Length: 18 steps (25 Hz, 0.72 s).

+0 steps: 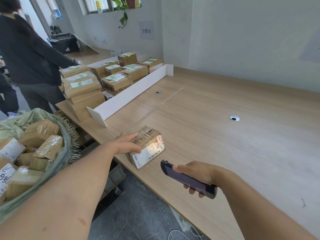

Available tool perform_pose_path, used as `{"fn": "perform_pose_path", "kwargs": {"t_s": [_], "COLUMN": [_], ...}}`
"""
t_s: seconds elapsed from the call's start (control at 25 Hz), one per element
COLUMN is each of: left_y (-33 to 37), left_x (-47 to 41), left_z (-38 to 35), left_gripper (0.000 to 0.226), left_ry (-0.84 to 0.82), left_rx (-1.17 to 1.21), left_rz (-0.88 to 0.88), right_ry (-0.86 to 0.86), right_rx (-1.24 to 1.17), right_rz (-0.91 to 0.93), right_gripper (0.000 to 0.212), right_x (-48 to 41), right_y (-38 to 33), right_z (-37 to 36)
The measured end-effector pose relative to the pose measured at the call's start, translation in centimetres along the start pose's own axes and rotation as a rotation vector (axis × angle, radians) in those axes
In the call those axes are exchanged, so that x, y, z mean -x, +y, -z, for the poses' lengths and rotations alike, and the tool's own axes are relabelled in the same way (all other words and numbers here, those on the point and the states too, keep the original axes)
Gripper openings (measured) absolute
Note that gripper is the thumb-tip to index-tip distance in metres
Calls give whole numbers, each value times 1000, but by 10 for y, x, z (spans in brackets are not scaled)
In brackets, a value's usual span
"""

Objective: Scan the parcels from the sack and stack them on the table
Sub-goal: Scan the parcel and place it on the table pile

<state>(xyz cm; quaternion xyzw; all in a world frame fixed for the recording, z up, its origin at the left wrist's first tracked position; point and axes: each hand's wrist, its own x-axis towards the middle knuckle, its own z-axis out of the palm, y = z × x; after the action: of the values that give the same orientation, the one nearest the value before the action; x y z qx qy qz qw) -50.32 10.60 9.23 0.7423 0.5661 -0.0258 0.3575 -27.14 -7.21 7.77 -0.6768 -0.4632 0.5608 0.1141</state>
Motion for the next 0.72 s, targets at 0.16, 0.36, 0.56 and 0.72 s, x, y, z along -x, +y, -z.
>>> {"fn": "perform_pose_path", "kwargs": {"t_s": [0.16,0.36,0.56,0.72], "left_y": [3,4,5,4], "left_x": [3,5,6,7], "left_z": [1,0,-1,0], "left_gripper": [87,86,86,87], "left_ry": [-10,-22,-20,-20], "left_rx": [7,-11,-13,-11], "left_rz": [-13,-15,-17,-15], "right_ry": [3,-1,-13,0], "right_rx": [-6,-17,-19,-56], "right_rz": [-7,4,7,13], "right_gripper": [61,65,56,47], "right_x": [0,0,0,2], "right_y": [4,5,4,3], "right_z": [2,2,2,2]}}
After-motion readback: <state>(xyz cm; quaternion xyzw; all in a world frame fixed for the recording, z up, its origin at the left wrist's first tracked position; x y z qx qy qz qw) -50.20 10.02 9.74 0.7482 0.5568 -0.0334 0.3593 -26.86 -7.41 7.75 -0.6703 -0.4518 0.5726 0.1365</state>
